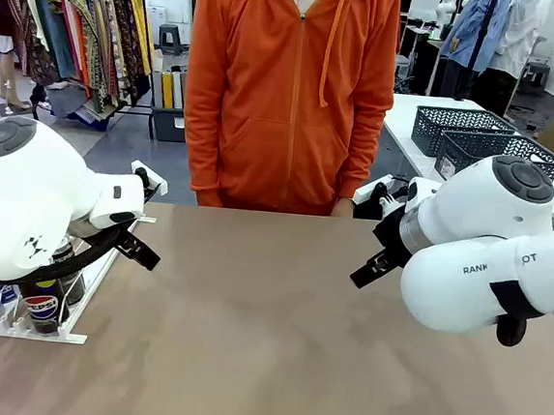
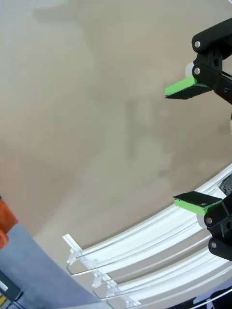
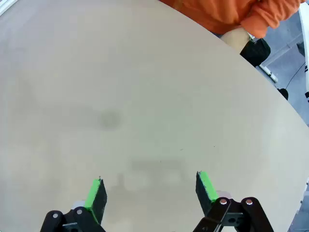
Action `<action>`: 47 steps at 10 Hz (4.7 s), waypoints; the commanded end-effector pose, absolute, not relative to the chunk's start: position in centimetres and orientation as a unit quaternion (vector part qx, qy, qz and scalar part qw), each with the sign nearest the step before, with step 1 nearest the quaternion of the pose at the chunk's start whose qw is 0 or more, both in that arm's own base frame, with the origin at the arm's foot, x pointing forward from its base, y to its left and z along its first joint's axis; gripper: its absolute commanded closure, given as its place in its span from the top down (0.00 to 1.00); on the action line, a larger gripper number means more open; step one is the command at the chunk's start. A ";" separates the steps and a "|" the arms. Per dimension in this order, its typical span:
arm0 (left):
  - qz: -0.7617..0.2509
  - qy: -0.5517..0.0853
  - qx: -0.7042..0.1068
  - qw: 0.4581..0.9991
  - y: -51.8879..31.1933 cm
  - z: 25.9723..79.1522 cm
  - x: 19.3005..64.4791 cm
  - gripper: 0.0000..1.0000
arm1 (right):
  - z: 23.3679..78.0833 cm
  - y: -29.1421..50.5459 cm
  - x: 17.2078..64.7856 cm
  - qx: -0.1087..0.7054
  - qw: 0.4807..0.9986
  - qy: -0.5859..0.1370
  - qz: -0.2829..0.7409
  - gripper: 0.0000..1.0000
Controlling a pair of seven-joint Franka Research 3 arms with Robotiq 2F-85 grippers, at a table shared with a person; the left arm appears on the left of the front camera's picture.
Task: Retrieve and store the cans from the dispenser.
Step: Pick up one can from the Automatic Can Dispenser and place it in the middle of the table.
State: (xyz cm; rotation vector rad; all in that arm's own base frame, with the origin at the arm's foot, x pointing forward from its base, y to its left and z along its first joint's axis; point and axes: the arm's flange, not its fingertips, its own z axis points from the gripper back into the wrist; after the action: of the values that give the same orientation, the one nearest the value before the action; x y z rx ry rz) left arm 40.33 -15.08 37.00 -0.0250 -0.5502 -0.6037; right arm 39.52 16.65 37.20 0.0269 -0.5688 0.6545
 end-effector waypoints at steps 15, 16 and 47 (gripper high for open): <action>-0.294 -0.268 -0.012 0.918 -15.1 37.0 40.3 1.00 | 37.2 16.7 39.5 0.013 0.907 -0.276 0.317 1.00; -0.294 -0.268 -0.012 0.918 -15.1 37.0 40.3 1.00 | 37.2 16.7 39.5 0.013 0.907 -0.276 0.317 1.00; -0.077 -0.097 0.083 0.989 5.9 53.8 28.0 1.00 | 47.5 -18.9 25.2 0.603 0.752 -0.247 -0.100 1.00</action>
State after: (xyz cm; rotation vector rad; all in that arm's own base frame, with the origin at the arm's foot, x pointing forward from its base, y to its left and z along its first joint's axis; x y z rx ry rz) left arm 27.63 5.89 55.96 -0.2137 -0.4031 -0.1677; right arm 25.07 -18.96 47.15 1.2941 -0.5192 -0.2169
